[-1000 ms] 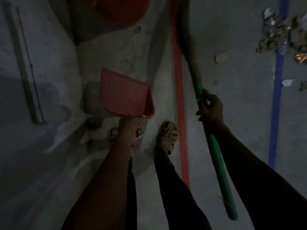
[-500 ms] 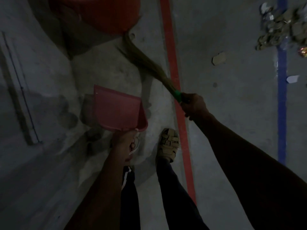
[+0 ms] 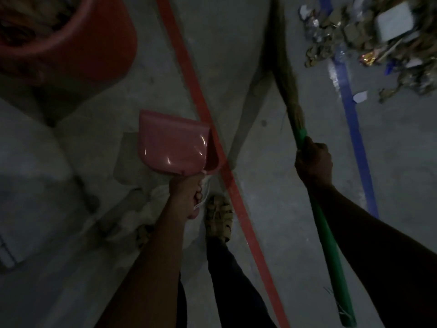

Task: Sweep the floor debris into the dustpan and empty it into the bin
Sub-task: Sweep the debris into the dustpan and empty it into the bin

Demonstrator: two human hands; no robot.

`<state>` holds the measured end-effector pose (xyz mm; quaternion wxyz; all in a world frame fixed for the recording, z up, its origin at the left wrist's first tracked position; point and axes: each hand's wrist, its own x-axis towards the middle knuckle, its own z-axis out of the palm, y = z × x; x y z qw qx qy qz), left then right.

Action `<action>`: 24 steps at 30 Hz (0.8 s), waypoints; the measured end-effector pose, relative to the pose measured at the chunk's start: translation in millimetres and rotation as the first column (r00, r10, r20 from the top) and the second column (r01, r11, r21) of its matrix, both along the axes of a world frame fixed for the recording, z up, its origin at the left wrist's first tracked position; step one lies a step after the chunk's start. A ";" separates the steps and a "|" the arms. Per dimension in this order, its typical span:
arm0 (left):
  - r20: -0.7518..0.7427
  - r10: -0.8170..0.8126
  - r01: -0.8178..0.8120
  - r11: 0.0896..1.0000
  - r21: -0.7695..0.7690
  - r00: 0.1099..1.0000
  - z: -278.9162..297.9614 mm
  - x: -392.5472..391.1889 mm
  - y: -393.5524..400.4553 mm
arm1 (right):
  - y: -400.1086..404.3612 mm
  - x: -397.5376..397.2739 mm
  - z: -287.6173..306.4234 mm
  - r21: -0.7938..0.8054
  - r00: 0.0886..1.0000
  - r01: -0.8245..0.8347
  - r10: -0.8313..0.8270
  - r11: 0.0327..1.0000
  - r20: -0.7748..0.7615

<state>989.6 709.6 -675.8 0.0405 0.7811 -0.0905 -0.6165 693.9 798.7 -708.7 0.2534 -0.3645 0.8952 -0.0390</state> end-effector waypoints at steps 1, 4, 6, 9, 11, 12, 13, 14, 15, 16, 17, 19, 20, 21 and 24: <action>-0.006 -0.014 0.014 1.000 -0.016 1.000 1.5 -11.6 -5.4 | 3.9 -7.2 4.8 -0.035 1.000 0.021 -0.021 0.999 -0.005; -0.011 -0.060 0.060 0.997 -0.048 0.998 3.9 -41.0 -17.2 | 19.4 -23.4 11.1 -0.097 0.999 0.032 -0.029 0.995 0.035; -0.022 -0.085 0.083 0.995 -0.058 0.996 6.0 -58.2 -21.9 | 30.1 -31.8 12.3 -0.107 0.998 -0.018 0.025 0.994 0.064; -0.032 -0.127 0.125 0.990 -0.060 0.991 9.2 -80.3 -27.5 | 45.1 -38.7 7.4 -0.037 0.976 -0.183 0.186 0.982 0.111; -0.037 -0.163 0.160 0.985 -0.063 0.986 7.5 -92.7 -31.1 | 53.5 -42.6 4.5 0.085 0.975 -0.209 0.200 0.974 0.100; -0.040 -0.184 0.181 0.981 -0.069 0.982 4.6 -98.2 -33.1 | 57.6 -45.1 2.1 0.135 0.982 -0.175 0.163 0.975 0.095; -0.046 -0.206 0.202 0.976 -0.076 0.978 2.1 -103.2 -35.9 | 59.8 -47.1 1.3 0.169 0.990 -0.119 0.105 0.978 0.089; -0.053 -0.224 0.219 0.972 -0.086 0.973 -0.3 -108.1 -39.8 | 60.9 -50.0 0.1 0.184 0.996 -0.053 0.040 0.981 0.074; -0.058 -0.233 0.227 0.970 -0.092 0.971 -2.4 -113.6 -44.2 | 60.0 -53.8 -0.7 0.186 0.998 0.019 -0.030 0.982 0.057; -0.060 -0.234 0.227 0.969 -0.097 0.970 -5.3 -119.0 -48.9 | 57.1 -57.8 -1.3 0.181 0.995 0.088 -0.097 0.980 0.040; -0.061 -0.234 0.227 0.968 -0.103 0.970 -8.8 -124.0 -53.5 | 53.1 -61.5 -0.5 0.169 0.988 0.147 -0.153 0.975 0.021; -0.065 -0.247 0.240 0.965 -0.104 0.967 -13.3 -131.0 -61.8 | 46.9 -66.3 1.3 0.098 0.971 0.239 -0.237 0.966 -0.029; -0.072 -0.253 0.246 0.964 -0.100 0.965 -14.2 -134.3 -65.9 | 44.4 -67.8 4.2 0.046 0.960 0.279 -0.277 0.959 -0.048; -0.081 -0.261 0.253 0.963 -0.090 0.962 -14.3 -137.4 -69.7 | 43.4 -68.0 7.3 0.003 0.949 0.309 -0.308 0.951 -0.066; -0.088 -0.285 0.279 0.957 -0.074 0.954 -11.3 -146.8 -82.8 | 42.6 -65.2 13.5 -0.087 0.933 0.342 -0.349 0.936 -0.086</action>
